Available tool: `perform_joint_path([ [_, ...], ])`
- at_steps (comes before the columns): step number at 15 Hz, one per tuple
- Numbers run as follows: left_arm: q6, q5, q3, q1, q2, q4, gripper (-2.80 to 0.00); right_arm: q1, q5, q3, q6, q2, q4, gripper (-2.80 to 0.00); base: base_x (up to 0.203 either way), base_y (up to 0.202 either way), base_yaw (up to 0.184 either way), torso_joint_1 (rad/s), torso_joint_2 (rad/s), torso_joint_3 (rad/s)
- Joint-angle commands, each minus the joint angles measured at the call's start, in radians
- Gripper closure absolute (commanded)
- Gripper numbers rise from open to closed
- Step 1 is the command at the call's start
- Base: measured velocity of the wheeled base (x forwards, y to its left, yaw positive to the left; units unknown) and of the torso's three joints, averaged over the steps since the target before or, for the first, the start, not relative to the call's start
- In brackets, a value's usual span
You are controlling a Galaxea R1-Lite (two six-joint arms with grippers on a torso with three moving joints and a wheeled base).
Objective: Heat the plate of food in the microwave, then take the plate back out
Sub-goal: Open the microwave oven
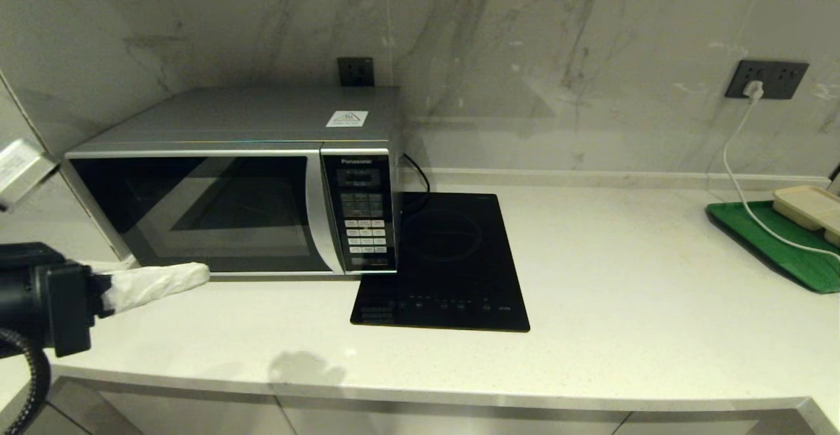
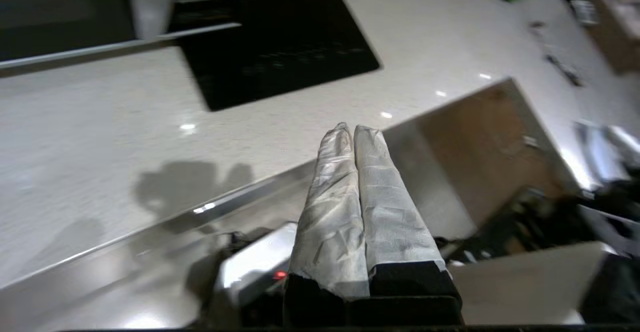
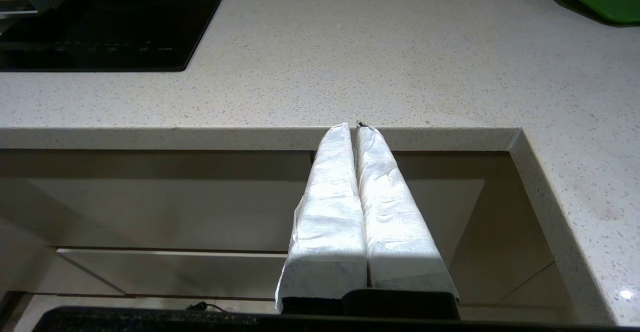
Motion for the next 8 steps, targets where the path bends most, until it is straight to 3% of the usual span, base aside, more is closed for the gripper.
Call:
perform_joint_path([
  [1,0.015,-0.302,-0.019,0.080,0.194,-0.028,0.00,0.000,-0.001,0.000,0.000,0.001,0.001,0.00,0.000,0.000,0.000,0.000,0.00,0.000],
  [3,0.071,-0.496,-0.034,0.161,0.315,-0.058,0.00,0.000,-0.001,0.000,0.000,0.001,0.000,0.00,0.000,0.000,0.000,0.000,0.00,0.000],
  [5,0.168,-0.560,-0.045,0.202,0.403,-0.073,0.00,0.001,-0.001,0.000,0.000,0.001,0.002,0.00,0.000,0.000,0.000,0.000,0.00,0.000],
  [7,0.197,-0.577,-0.052,0.220,0.436,-0.071,0.00,0.001,-0.001,0.000,0.000,0.001,-0.001,0.00,0.000,0.000,0.000,0.000,0.00,0.000],
  [8,0.207,-0.582,-0.047,0.229,0.453,-0.077,-2.80,0.001,-0.001,0.000,0.000,0.001,0.000,0.00,0.000,0.000,0.000,0.000,0.00,0.000],
])
